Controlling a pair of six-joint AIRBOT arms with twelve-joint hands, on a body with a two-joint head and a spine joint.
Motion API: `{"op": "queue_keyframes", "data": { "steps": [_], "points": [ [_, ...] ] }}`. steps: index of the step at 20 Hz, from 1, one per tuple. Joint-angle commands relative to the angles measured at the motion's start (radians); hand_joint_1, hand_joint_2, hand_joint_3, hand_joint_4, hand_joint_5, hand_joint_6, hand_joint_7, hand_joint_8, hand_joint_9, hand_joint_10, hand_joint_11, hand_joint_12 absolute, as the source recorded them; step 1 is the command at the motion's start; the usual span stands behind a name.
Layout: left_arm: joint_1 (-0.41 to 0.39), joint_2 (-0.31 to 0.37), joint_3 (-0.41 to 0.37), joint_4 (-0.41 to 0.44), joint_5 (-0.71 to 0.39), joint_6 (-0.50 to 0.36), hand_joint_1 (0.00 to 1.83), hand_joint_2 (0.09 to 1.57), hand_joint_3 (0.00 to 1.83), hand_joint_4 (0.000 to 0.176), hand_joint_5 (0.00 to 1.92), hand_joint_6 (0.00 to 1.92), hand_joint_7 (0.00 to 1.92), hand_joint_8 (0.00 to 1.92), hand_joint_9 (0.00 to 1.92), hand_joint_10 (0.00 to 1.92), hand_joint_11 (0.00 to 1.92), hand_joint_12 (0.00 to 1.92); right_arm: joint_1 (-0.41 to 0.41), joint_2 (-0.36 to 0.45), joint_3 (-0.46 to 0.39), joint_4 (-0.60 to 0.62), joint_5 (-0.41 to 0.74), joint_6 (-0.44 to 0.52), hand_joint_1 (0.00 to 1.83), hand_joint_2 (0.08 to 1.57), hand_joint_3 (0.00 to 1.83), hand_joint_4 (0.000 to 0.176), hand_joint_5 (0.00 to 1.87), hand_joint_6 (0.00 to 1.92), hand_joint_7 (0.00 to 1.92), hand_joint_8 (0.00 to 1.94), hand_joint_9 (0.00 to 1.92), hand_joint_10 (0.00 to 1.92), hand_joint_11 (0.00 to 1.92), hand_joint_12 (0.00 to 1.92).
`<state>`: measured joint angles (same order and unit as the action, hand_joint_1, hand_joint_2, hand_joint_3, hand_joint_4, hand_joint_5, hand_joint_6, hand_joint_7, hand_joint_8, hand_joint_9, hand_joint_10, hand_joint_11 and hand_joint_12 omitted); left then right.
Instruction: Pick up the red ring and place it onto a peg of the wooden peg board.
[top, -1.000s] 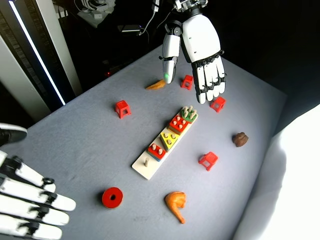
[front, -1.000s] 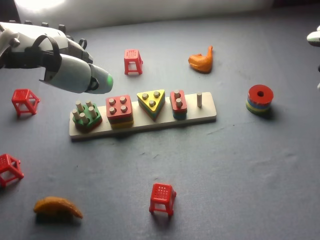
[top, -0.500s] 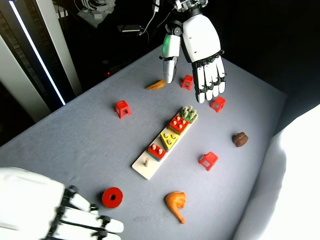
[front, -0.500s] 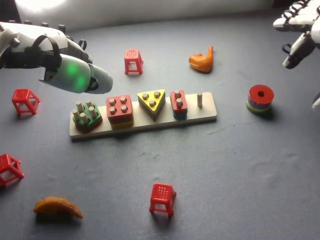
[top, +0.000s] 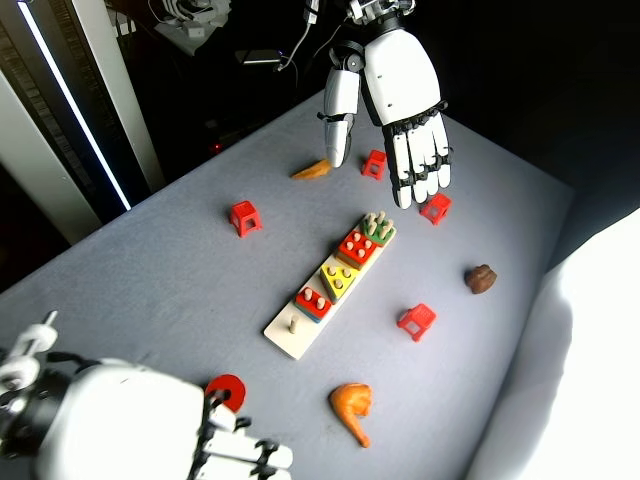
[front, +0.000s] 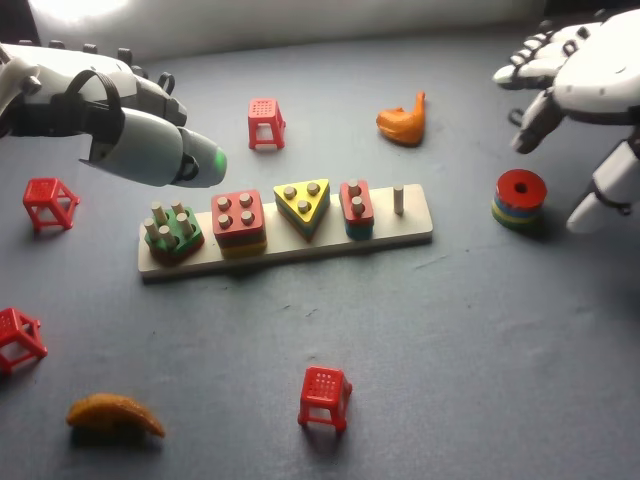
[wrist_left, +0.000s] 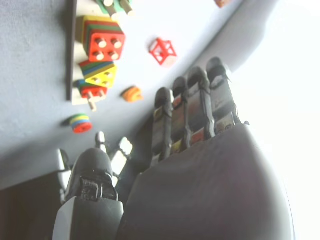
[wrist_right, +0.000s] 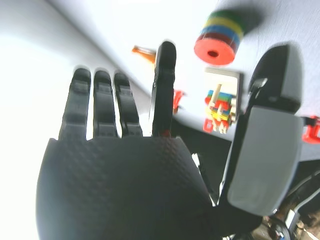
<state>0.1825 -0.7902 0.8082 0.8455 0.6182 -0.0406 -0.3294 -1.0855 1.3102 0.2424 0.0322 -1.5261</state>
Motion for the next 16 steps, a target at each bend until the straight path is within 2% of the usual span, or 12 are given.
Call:
{"op": "queue_keyframes", "data": {
  "steps": [1,4,7,9,10,12,13,15,16],
  "points": [
    [-0.011,-0.004,0.002,0.049,-0.039,0.003,0.0,1.28,0.0,0.0,0.2,0.0,0.16,0.0,0.11,0.0,0.0,0.18,0.005,0.003,0.01,0.001,0.105,-0.005,0.63,0.77,0.02,0.14,0.64,0.0,0.0,0.0,0.0,0.0,0.0,0.0],
    [-0.012,-0.006,0.002,0.049,-0.039,0.003,0.0,1.28,0.0,0.0,0.22,0.0,0.19,0.0,0.15,0.01,0.0,0.25,-0.002,-0.042,0.041,0.001,0.113,-0.011,0.65,0.77,0.01,0.147,0.66,0.01,0.0,0.0,0.0,0.0,0.0,0.0],
    [-0.012,-0.008,0.002,0.049,-0.039,0.003,0.0,1.28,0.0,0.0,0.16,0.0,0.15,0.0,0.12,0.0,0.0,0.16,-0.023,-0.073,0.06,0.001,0.128,-0.02,0.67,0.77,0.01,0.125,0.69,0.02,0.0,0.0,0.0,0.0,0.0,0.0],
    [-0.012,-0.009,0.002,0.049,-0.039,0.003,0.0,1.28,0.0,0.0,0.18,0.0,0.16,0.0,0.13,0.0,0.0,0.18,-0.035,-0.087,0.068,0.001,0.139,-0.021,0.67,0.76,0.0,0.116,0.72,0.02,0.0,0.0,0.0,0.0,0.0,0.0],
    [-0.012,-0.009,0.002,0.049,-0.039,0.003,0.0,1.29,0.0,0.0,0.2,0.0,0.18,0.0,0.14,0.0,0.0,0.22,-0.039,-0.09,0.07,0.001,0.142,-0.021,0.68,0.76,0.01,0.103,0.73,0.02,0.0,0.0,0.0,0.0,0.0,0.0],
    [-0.015,-0.01,0.002,0.049,-0.039,0.003,0.0,1.29,0.0,0.0,0.22,0.0,0.21,0.0,0.17,0.0,0.0,0.32,-0.049,-0.1,0.08,0.001,0.144,-0.021,0.67,0.77,0.0,0.115,0.74,0.02,0.0,0.0,0.0,0.0,0.0,0.0],
    [-0.015,-0.01,0.002,0.049,-0.039,0.003,0.0,1.29,0.0,0.0,0.19,0.0,0.18,0.0,0.15,0.0,0.0,0.29,-0.051,-0.102,0.083,0.001,0.147,-0.021,0.68,0.76,0.0,0.117,0.75,0.02,0.0,0.0,0.0,0.0,0.0,0.0],
    [-0.015,-0.011,0.002,0.049,-0.039,0.003,0.0,1.29,0.0,0.0,0.23,0.0,0.21,0.0,0.17,0.0,0.0,0.28,-0.057,-0.107,0.086,0.001,0.15,-0.021,0.7,0.77,0.01,0.106,0.75,0.02,0.0,0.0,0.0,0.0,0.0,0.0],
    [-0.015,-0.011,0.002,0.049,-0.039,0.003,0.0,1.29,0.0,0.0,0.21,0.0,0.19,0.0,0.16,0.0,0.0,0.25,-0.059,-0.109,0.086,0.001,0.153,-0.022,0.68,0.79,0.01,0.114,0.73,0.01,0.0,0.0,0.0,0.0,0.0,0.0]
  ]
}}
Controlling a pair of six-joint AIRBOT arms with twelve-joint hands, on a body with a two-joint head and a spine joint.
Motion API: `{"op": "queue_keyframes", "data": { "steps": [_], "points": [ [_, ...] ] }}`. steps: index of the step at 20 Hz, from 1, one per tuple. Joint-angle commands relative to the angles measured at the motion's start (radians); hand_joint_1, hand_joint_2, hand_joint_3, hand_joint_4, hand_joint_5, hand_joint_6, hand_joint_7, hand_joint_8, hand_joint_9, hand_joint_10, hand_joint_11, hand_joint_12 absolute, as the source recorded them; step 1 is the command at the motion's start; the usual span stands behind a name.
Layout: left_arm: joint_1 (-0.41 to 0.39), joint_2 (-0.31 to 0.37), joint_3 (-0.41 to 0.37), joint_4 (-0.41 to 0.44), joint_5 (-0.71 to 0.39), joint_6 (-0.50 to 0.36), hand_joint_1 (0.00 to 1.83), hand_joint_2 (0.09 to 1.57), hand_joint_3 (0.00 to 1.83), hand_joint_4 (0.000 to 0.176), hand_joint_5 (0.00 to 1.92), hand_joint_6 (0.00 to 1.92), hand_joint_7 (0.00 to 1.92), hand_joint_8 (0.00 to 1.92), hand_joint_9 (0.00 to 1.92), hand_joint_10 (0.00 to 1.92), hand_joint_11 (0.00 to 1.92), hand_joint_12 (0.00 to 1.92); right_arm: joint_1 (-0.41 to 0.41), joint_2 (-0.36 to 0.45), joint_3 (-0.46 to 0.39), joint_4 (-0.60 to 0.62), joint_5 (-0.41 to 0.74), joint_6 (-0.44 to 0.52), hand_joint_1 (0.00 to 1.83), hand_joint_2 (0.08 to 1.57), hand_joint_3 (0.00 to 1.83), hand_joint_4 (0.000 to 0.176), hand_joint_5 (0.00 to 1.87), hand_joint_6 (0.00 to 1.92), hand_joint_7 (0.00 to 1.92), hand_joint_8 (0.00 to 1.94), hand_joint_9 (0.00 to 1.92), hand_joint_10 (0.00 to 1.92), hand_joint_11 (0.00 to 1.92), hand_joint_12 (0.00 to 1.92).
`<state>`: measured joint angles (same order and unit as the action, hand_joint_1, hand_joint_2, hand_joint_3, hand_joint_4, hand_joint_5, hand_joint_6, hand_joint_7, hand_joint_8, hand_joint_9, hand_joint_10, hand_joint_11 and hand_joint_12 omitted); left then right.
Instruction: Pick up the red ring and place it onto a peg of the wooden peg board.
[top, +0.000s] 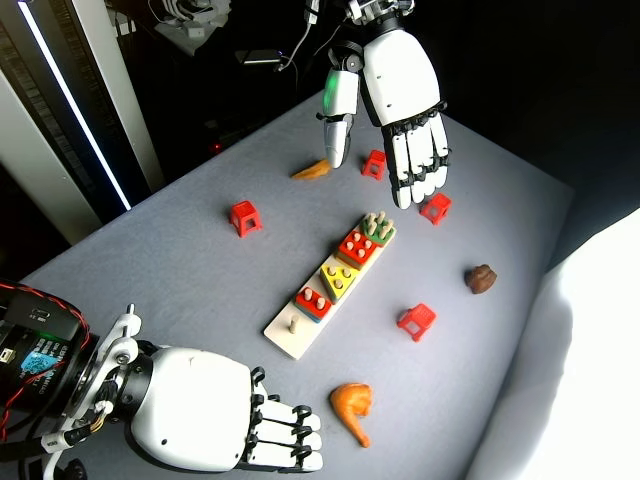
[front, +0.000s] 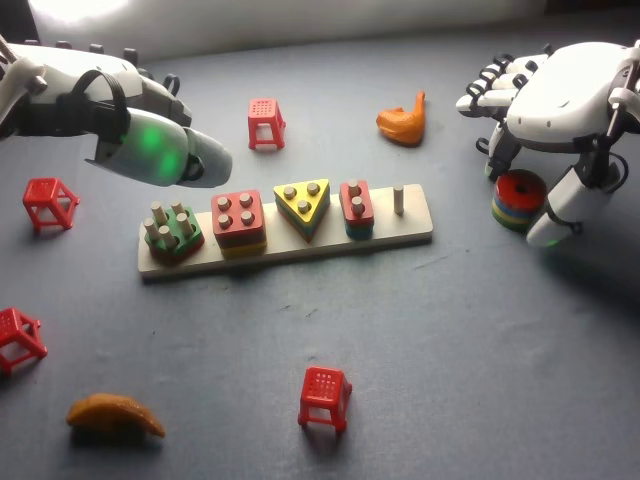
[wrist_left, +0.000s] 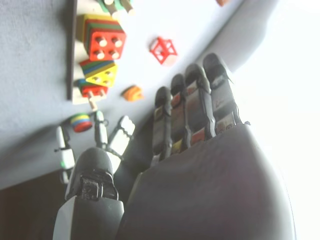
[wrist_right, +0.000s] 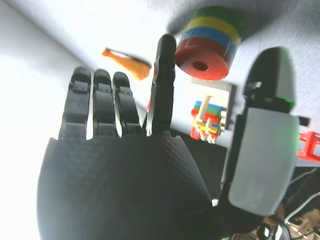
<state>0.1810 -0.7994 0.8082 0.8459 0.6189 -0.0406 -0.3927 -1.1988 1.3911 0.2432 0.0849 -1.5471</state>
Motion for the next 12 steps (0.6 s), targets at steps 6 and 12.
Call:
{"op": "queue_keyframes", "data": {
  "steps": [6,12],
  "points": [
    [-0.014,-0.004,0.002,0.048,-0.04,0.003,0.0,1.28,0.0,0.0,0.17,0.0,0.16,0.0,0.13,0.0,0.0,0.21,0.004,-0.005,0.011,0.0,0.115,-0.004,0.99,0.86,0.0,0.063,1.09,0.02,0.0,0.0,0.0,0.0,0.0,0.0],
    [-0.015,-0.004,0.002,0.048,-0.04,0.003,0.0,1.29,0.0,0.0,0.18,0.0,0.17,0.0,0.12,0.0,0.0,0.17,0.007,-0.006,0.011,0.0,0.115,-0.006,1.13,0.96,0.0,0.164,1.43,0.17,0.2,0.01,0.0,0.0,0.0,0.0]
  ]
}}
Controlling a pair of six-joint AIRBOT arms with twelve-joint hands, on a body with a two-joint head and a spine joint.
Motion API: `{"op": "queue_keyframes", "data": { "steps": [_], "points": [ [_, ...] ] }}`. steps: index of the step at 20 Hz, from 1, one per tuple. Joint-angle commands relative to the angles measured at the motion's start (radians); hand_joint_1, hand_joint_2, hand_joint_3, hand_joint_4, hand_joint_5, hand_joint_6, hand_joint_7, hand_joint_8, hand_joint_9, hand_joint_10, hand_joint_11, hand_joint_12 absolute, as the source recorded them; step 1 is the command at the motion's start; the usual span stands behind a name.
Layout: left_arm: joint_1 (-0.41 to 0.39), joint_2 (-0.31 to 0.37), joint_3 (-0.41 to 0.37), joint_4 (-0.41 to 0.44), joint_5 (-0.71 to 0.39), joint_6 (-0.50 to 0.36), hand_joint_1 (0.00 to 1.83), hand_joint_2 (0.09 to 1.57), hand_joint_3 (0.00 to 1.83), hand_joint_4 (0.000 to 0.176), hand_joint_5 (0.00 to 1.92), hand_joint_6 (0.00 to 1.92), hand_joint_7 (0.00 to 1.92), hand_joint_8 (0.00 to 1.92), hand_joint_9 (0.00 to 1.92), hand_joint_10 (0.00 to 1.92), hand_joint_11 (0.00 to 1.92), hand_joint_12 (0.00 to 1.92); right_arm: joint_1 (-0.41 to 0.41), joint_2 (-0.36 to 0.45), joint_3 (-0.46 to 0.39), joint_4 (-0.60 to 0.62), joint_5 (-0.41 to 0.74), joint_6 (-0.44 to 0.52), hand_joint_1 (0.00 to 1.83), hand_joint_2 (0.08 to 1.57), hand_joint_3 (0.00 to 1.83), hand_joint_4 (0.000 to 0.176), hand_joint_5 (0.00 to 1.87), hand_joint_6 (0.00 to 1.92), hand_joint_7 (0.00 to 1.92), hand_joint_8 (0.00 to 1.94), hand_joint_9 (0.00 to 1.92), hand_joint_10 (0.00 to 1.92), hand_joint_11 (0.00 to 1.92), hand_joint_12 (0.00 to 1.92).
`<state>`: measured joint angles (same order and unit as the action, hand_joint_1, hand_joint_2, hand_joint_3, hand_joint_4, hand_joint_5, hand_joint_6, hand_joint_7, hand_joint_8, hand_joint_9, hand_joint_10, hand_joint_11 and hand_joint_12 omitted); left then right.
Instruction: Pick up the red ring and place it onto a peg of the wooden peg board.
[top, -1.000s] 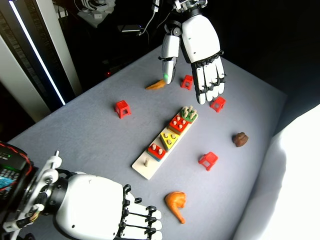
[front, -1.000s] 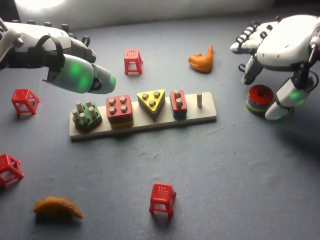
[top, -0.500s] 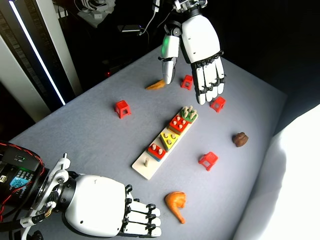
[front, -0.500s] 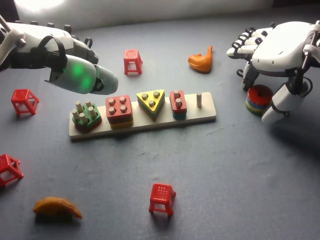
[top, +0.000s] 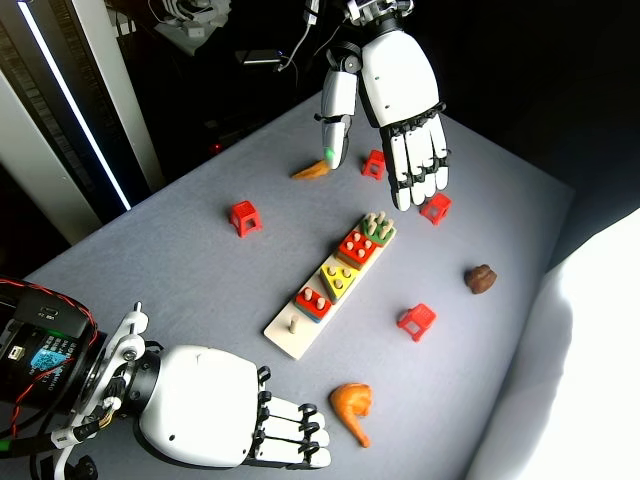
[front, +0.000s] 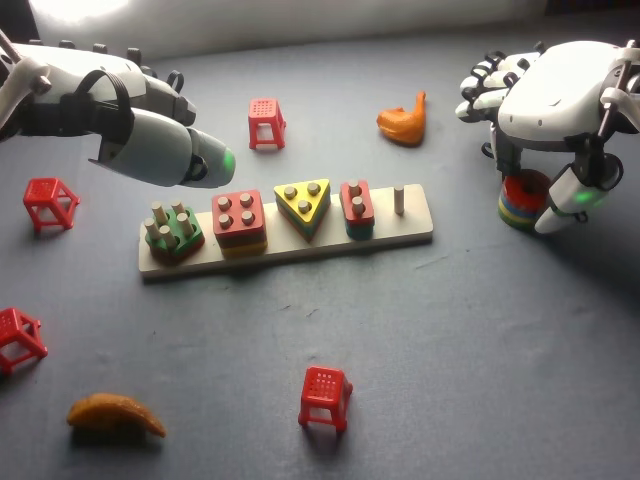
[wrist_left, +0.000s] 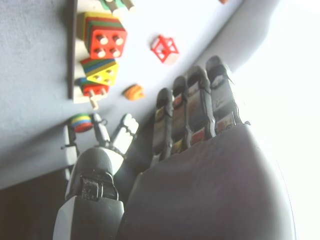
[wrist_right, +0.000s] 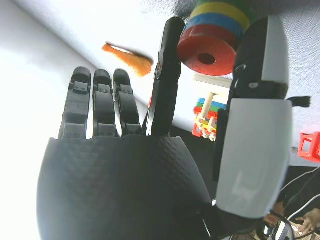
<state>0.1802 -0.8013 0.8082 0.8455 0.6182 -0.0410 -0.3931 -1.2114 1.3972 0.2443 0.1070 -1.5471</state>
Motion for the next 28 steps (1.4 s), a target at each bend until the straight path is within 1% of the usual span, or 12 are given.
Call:
{"op": "queue_keyframes", "data": {
  "steps": [1,2,3,4,5,6,15,18,19,20,22,28],
  "points": [
    [-0.014,-0.002,0.002,0.049,-0.039,0.004,0.0,1.29,0.0,0.0,0.18,0.0,0.16,0.0,0.12,0.0,0.0,0.17,0.012,0.007,0.005,-0.001,0.092,-0.006,1.13,0.96,0.0,0.174,1.43,0.18,0.21,0.02,0.0,0.0,0.0,0.0],
    [-0.014,-0.002,0.002,0.049,-0.039,0.004,0.0,1.29,0.0,0.0,0.2,0.0,0.17,0.0,0.13,0.0,0.0,0.2,0.021,0.007,0.004,-0.001,0.087,-0.006,1.13,0.96,0.0,0.162,1.44,0.17,0.23,0.01,0.0,0.0,0.0,0.0],
    [-0.014,-0.002,0.002,0.049,-0.039,0.004,0.0,1.29,0.0,0.0,0.2,0.01,0.17,0.0,0.13,0.0,0.0,0.2,0.037,0.007,0.003,-0.001,0.077,-0.006,1.13,0.96,0.0,0.173,1.44,0.17,0.22,0.0,0.0,0.0,0.0,0.0],
    [-0.014,-0.002,0.002,0.049,-0.039,0.004,0.0,1.29,0.0,0.0,0.22,0.01,0.2,0.0,0.15,0.0,0.0,0.24,0.048,0.006,0.002,-0.007,0.074,-0.006,1.13,0.95,0.0,0.155,1.44,0.16,0.23,0.0,0.0,0.0,0.0,0.0],
    [-0.014,-0.002,0.002,0.049,-0.039,0.004,0.0,1.29,0.0,0.0,0.21,0.0,0.19,0.0,0.14,0.0,0.0,0.23,0.07,0.003,0.0,-0.015,0.069,-0.006,1.13,0.96,0.0,0.172,1.44,0.16,0.22,0.0,0.0,0.0,0.0,0.0],
    [-0.013,-0.003,0.002,0.049,-0.039,0.004,0.0,1.29,0.0,0.0,0.23,0.0,0.21,0.0,0.16,0.0,0.0,0.28,0.09,-0.002,0.0,-0.015,0.056,-0.006,1.13,0.95,0.0,0.175,1.44,0.16,0.24,0.01,0.0,0.0,0.0,0.0],
    [-0.016,-0.004,0.002,0.049,-0.039,0.004,0.0,1.29,0.0,0.0,0.24,0.0,0.21,0.0,0.16,0.0,0.0,0.31,0.188,-0.06,-0.009,-0.014,-0.007,-0.006,1.12,0.96,0.0,0.174,1.43,0.18,0.23,0.01,0.0,0.0,0.0,0.0],
    [-0.017,-0.005,0.002,0.049,-0.039,0.004,0.0,1.29,0.0,0.0,0.25,0.0,0.22,0.0,0.17,0.0,0.0,0.31,0.222,-0.086,-0.01,-0.013,-0.017,-0.007,1.12,0.97,0.0,0.176,1.37,0.3,0.23,0.0,0.0,0.0,0.0,0.0],
    [-0.017,-0.005,0.002,0.049,-0.039,0.004,0.0,1.29,0.0,0.0,0.24,0.0,0.21,0.0,0.16,0.0,0.0,0.26,0.23,-0.091,-0.013,-0.013,-0.019,-0.007,1.13,0.97,0.0,0.144,1.38,0.29,0.18,0.0,0.0,0.0,0.0,0.0],
    [-0.017,-0.005,0.002,0.049,-0.039,0.004,0.0,1.29,0.0,0.0,0.24,0.0,0.21,0.0,0.16,0.0,0.0,0.29,0.235,-0.096,-0.017,-0.013,-0.02,-0.013,1.12,0.97,0.0,0.167,1.38,0.28,0.18,0.0,0.0,0.0,0.0,0.0],
    [-0.017,-0.005,0.002,0.049,-0.039,0.004,0.0,1.29,0.0,0.0,0.2,0.0,0.18,0.0,0.14,0.0,0.0,0.27,0.235,-0.102,-0.03,-0.013,-0.02,-0.034,1.12,0.97,0.0,0.176,1.38,0.28,0.17,0.0,0.0,0.0,0.0,0.0],
    [-0.018,-0.005,0.002,0.049,-0.039,0.004,0.0,1.28,0.0,0.0,0.23,0.0,0.21,0.0,0.17,0.0,0.0,0.3,0.22,-0.104,-0.038,-0.013,-0.016,-0.068,1.12,0.97,0.0,0.176,1.38,0.28,0.21,0.01,0.0,0.0,0.0,0.0]
  ]
}}
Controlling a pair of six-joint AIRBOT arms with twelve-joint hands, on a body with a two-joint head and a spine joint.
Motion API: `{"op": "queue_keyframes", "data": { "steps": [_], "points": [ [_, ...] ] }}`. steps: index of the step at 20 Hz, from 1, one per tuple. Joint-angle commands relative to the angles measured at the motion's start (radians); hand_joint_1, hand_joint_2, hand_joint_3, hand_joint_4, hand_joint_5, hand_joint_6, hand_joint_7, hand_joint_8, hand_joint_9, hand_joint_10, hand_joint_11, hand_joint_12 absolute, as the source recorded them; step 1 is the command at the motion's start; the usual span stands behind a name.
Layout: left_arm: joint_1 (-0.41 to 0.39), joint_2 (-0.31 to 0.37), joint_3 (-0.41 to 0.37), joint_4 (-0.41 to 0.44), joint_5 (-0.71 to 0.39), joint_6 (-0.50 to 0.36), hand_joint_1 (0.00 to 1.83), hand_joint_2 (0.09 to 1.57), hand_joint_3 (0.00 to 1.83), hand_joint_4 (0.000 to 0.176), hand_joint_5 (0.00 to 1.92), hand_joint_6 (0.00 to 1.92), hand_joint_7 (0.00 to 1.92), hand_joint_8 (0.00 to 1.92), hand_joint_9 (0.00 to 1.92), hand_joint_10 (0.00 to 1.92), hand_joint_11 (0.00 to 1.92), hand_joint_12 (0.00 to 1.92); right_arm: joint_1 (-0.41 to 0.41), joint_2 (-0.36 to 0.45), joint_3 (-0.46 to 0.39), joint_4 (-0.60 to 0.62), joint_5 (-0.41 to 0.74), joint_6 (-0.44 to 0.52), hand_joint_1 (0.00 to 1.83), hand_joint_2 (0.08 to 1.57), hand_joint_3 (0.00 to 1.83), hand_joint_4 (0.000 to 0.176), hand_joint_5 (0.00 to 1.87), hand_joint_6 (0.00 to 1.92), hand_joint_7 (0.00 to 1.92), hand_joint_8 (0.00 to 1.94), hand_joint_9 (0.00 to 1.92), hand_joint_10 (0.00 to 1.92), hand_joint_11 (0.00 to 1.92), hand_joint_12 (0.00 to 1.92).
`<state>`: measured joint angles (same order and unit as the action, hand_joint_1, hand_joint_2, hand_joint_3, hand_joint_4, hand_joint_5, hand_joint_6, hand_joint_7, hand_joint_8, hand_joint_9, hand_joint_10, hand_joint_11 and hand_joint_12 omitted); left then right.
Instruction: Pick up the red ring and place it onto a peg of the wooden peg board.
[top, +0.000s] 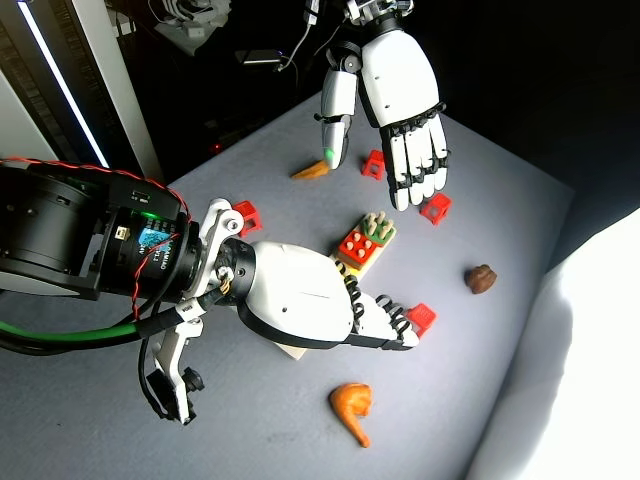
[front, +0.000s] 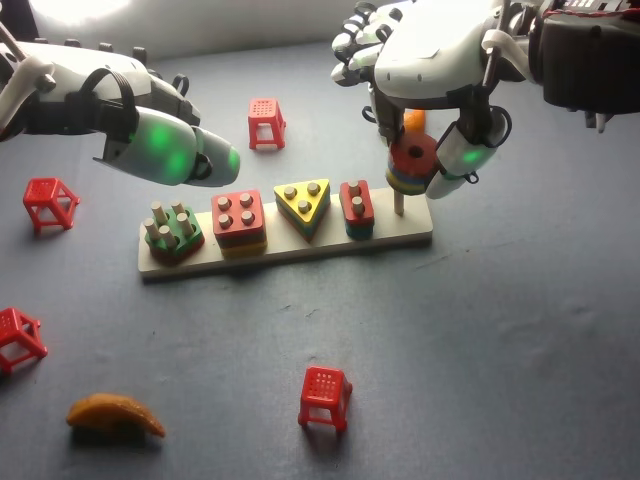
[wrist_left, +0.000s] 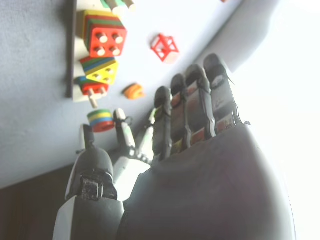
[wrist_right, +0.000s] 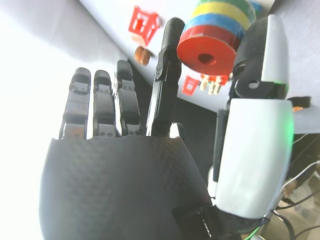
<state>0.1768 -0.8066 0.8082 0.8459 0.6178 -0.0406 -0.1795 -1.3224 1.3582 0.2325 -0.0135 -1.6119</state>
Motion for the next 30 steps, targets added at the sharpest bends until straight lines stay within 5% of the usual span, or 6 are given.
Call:
{"op": "queue_keyframes", "data": {
  "steps": [1,10,14,16,22,30],
  "points": [
    [-0.015,-0.001,0.002,0.048,-0.039,0.003,0.0,1.28,0.0,0.0,0.23,0.0,0.21,0.0,0.16,0.0,0.0,0.3,0.005,0.006,0.001,-0.002,0.104,-0.01,1.12,0.97,0.0,0.176,1.38,0.28,0.2,0.01,0.0,0.0,0.0,0.0],
    [-0.015,-0.002,0.002,0.048,-0.039,0.003,0.0,1.28,0.0,0.0,0.23,0.0,0.21,0.0,0.16,0.0,0.0,0.29,0.0,0.005,-0.026,-0.002,0.083,-0.012,1.1,0.99,0.0,0.176,1.28,0.47,0.27,0.0,0.07,0.01,0.0,0.0],
    [-0.014,-0.002,0.002,0.048,-0.039,0.003,0.0,1.28,0.0,0.0,0.24,0.0,0.22,0.0,0.16,0.0,0.0,0.28,-0.005,0.002,-0.026,-0.002,0.106,-0.036,1.12,0.98,0.0,0.135,1.31,0.42,0.31,0.01,0.15,0.02,0.0,0.0],
    [-0.014,-0.003,0.002,0.048,-0.039,0.003,0.0,1.28,0.0,0.0,0.23,0.0,0.21,0.0,0.16,0.0,0.0,0.29,-0.008,-0.002,-0.026,-0.002,0.109,-0.041,1.1,1.0,0.0,0.173,1.25,0.53,0.34,0.0,0.17,0.01,0.0,0.0],
    [-0.014,-0.004,0.002,0.048,-0.039,0.003,0.0,1.28,0.0,0.0,0.25,0.0,0.23,0.0,0.18,0.0,0.0,0.33,-0.023,-0.021,-0.009,-0.002,0.143,-0.063,1.11,1.0,0.0,0.145,1.26,0.51,0.39,0.0,0.21,0.01,0.0,0.0],
    [-0.014,-0.006,0.002,0.048,-0.039,0.003,0.0,1.27,0.0,0.0,0.25,0.0,0.24,0.0,0.19,0.0,0.0,0.35,-0.034,-0.031,0.015,-0.002,0.156,-0.069,1.1,1.0,0.0,0.168,1.26,0.51,0.46,0.0,0.27,0.01,0.0,0.0]
  ]
}}
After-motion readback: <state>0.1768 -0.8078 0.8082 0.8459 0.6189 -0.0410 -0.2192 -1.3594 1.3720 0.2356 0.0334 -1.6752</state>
